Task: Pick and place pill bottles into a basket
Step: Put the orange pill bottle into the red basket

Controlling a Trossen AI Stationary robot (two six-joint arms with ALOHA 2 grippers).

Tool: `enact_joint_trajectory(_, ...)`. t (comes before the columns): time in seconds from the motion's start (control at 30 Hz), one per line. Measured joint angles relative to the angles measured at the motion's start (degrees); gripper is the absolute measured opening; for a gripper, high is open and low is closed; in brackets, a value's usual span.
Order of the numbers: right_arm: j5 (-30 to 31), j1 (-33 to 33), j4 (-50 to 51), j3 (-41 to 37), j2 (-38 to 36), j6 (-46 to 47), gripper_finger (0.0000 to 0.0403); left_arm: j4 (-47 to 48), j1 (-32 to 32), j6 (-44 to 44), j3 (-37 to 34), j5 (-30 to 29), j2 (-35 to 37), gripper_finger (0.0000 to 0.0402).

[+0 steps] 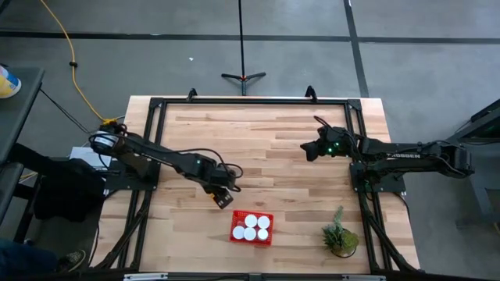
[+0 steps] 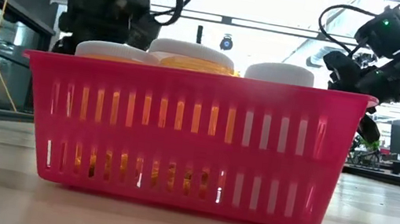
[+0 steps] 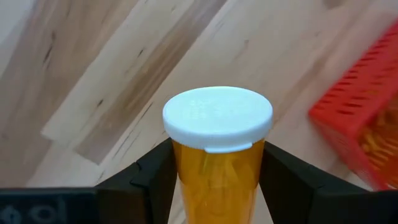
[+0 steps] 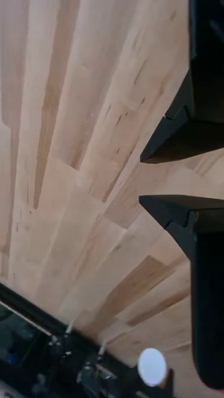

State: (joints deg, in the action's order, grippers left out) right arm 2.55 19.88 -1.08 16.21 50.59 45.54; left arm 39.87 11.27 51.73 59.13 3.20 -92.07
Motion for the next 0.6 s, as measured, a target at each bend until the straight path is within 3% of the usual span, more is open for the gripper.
enact_joint_trajectory(0.6, 0.1, 0.0, -0.4, 0.0, 0.0, 11.2, 0.0084, -12.6, 1.0, -10.2, 0.0, -0.6, 4.9, 0.0234)
